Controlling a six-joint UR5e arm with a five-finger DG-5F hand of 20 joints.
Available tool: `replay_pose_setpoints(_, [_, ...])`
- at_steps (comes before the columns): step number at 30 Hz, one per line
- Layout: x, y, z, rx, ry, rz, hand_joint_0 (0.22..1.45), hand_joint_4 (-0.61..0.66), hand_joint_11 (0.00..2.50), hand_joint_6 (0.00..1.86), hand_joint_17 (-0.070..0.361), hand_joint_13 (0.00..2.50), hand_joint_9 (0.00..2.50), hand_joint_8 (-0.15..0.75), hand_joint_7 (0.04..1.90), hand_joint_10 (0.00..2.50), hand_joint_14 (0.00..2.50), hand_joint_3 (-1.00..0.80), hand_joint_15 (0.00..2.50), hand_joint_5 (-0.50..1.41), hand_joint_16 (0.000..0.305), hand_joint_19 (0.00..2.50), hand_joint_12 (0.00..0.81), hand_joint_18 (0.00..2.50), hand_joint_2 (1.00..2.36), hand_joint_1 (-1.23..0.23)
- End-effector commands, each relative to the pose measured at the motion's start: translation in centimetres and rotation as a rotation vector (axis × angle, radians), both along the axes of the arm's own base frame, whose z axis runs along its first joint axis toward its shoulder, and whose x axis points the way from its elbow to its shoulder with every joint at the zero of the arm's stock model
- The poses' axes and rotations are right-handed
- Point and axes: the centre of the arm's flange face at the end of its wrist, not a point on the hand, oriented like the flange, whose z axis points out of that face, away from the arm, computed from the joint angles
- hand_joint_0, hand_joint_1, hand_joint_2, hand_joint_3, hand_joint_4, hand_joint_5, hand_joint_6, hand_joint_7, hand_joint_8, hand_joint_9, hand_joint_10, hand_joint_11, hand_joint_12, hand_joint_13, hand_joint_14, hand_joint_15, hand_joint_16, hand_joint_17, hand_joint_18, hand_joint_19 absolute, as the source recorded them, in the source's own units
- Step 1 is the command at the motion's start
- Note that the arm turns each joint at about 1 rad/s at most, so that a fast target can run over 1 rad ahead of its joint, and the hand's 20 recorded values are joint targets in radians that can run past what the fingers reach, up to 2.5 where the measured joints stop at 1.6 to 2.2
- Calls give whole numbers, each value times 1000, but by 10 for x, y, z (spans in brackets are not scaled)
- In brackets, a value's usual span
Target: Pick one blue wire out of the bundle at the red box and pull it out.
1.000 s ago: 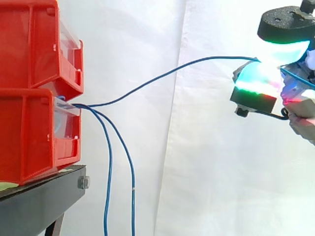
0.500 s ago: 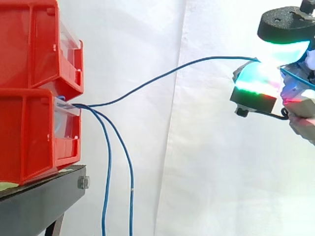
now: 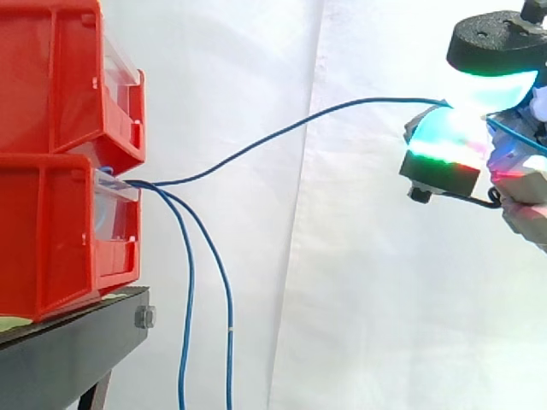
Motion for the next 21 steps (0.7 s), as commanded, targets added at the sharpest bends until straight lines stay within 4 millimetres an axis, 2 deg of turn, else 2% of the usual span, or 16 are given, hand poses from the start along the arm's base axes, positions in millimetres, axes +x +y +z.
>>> replay_pose_setpoints(1, [0,0,-1,0,1,0,593,-80,686,929,130,1178,1272,350,1033,12,18,-31,639,-56,58,553,450,1151,1009,-814])
replay_pose_setpoints(21, [0,0,0,0,0,0,592,-73,680,929,129,1176,1272,354,1043,8,18,-33,648,-57,57,550,449,1150,1009,-812])
